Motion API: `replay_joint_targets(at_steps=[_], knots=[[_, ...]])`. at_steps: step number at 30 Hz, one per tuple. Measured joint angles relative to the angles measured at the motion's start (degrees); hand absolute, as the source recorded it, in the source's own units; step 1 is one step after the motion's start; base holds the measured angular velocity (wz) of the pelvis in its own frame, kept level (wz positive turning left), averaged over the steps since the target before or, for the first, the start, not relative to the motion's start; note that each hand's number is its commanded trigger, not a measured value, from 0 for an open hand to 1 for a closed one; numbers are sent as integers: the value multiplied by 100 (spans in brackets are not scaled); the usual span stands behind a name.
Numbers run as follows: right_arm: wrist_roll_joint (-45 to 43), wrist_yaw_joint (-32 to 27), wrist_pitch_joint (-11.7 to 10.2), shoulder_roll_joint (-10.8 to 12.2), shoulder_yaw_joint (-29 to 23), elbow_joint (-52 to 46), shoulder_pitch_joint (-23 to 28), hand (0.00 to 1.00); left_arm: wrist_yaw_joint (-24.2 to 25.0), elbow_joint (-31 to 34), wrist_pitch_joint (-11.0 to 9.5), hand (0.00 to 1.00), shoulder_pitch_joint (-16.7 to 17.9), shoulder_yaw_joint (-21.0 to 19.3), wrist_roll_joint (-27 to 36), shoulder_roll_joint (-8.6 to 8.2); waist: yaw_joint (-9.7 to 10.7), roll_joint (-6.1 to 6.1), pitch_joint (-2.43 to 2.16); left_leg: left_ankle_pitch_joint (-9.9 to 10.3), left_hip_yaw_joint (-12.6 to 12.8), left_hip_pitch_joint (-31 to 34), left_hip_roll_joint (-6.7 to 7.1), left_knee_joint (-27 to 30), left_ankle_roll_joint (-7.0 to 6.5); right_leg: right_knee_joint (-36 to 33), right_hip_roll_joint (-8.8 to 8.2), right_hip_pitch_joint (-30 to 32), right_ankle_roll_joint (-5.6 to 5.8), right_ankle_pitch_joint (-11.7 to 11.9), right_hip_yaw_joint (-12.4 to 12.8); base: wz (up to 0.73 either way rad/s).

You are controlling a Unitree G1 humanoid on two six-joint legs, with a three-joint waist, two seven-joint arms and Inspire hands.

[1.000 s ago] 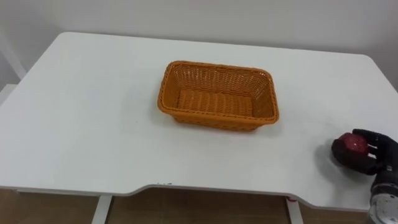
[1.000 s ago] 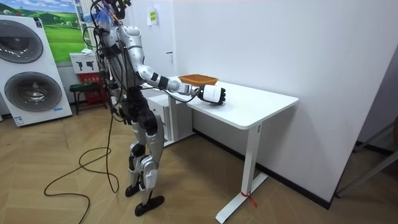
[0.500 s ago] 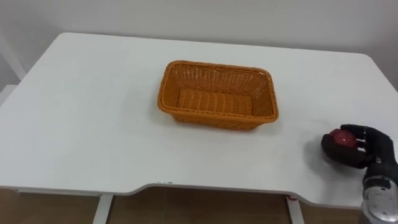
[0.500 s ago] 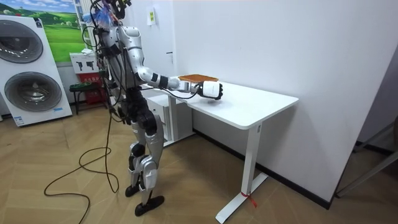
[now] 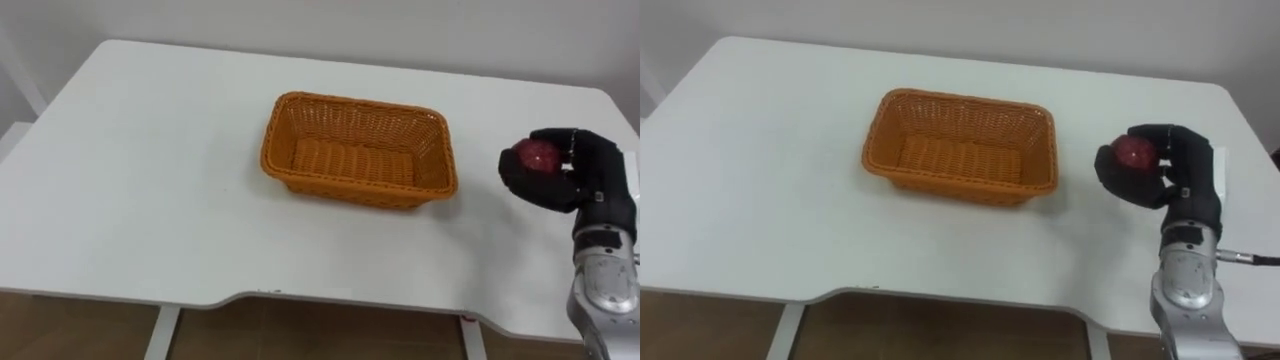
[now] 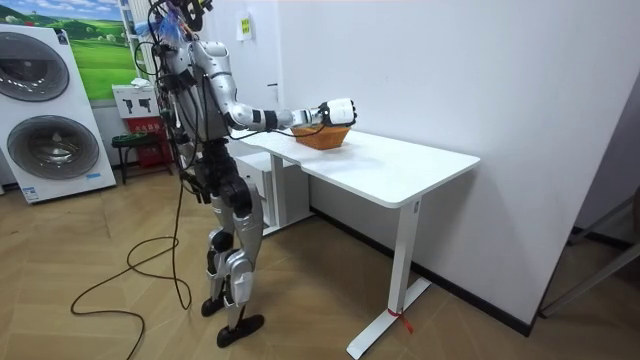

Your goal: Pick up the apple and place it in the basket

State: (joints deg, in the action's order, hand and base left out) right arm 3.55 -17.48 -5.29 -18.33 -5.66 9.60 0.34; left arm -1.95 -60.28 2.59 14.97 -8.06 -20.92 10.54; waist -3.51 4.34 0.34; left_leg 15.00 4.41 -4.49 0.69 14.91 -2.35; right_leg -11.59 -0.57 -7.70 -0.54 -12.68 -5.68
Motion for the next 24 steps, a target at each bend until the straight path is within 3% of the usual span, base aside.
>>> replay_joint_targets(at_steps=[13, 16, 20, 24], knots=[[-59, 240, 168, -1, 7, 31, -788, 100, 43, 16, 131, 0, 12, 2, -8, 7, -31, -53, -10, -9, -180, 67, 7, 37, -7, 3, -18, -2, 0, 0, -203, 6], [-167, 367, 169, -6, 6, 30, -884, 100, 173, 68, 161, 0, 19, -7, -119, 29, -109, -19, -19, -14, -202, 77, 9, 51, -3, 2, -16, 24, 0, 0, -223, 3], [-167, 461, 176, -14, 167, 31, -951, 100, 279, 179, 164, 0, 9, -6, -128, 61, -298, 83, 25, -23, -193, 70, 5, 40, 5, 3, -4, 18, 0, 0, -221, 1], [-184, 708, 178, -52, 474, 56, -1209, 100, 309, 192, 163, 0, -18, 10, -126, 61, -327, 134, 29, -24, -207, 105, 6, 53, 7, 3, -8, 41, 0, 0, -230, 0]])
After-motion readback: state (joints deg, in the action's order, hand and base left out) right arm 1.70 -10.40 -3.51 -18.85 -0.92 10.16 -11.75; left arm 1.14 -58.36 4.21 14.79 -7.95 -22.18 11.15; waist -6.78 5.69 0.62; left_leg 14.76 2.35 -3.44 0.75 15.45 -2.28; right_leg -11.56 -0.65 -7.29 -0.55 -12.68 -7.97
